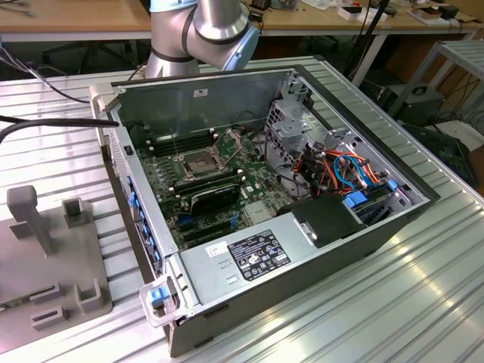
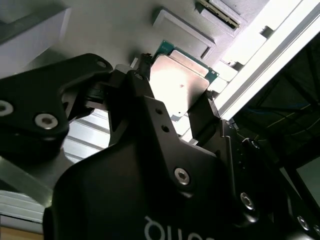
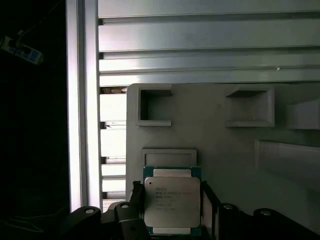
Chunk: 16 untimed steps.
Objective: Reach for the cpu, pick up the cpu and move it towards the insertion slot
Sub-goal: 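Pick up the cpu and move it towards the insertion slot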
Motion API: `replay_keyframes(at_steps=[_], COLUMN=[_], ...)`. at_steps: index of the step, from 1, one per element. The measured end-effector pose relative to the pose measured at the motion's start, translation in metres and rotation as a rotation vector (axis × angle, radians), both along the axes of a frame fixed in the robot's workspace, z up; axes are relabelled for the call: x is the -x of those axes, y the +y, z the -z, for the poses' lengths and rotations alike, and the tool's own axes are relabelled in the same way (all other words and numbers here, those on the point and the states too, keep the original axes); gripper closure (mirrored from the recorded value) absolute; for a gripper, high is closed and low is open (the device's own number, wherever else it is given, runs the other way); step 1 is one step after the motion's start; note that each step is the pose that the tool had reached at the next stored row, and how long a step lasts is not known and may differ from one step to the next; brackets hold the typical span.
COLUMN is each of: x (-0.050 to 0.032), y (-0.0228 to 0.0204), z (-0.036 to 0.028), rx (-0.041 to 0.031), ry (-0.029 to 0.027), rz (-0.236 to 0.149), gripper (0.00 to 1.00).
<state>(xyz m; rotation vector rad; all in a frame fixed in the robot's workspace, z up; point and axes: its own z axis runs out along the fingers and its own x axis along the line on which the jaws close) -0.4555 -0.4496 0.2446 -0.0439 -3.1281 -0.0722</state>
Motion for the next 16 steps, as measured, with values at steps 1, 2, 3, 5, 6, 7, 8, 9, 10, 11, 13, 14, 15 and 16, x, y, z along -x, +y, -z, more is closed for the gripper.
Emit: replay_keyframes(at_steps=[1,2,3,5,6,7,8,9,10,11,13,14,15,16], x=[0.0,0.0,0.0,0.0,0.0,0.0,0.0,0.0,0.0,0.0,0.0,0.0,0.0,0.0], y=[0.0,0.0,0.0,0.0,0.0,0.0,0.0,0.0,0.0,0.0,0.0,0.0,0.0,0.0], z=[-0.0033,-0.0055,-0.0091,-0.0138,-0.0165,-0.0188,-0.022,-0.0242,-0.0278,-0.0303,-0.0373,-0.0423,-0.0443,-0.0465], rx=[0.0002,0.0001,0.0001,0.0,0.0001,0.0001,0.0,0.0001,0.0,0.0001,0.0001,0.0001,0.0,0.0], ry=[0.0001,0.0002,0.0002,0.0004,0.0004,0.0004,0.0005,0.0006,0.0006,0.0006,0.0008,0.0008,0.0008,0.0009], rz=[0.0,0.0,0.0,0.0,0.0,0.0,0.0,0.0,0.0,0.0,0.0,0.0,0.0,0.0], gripper=[0.45,0.45,0.45,0.45,0.45,0.45,0.45,0.45,0.45,0.45,0.45,0.45,0.45,0.45])
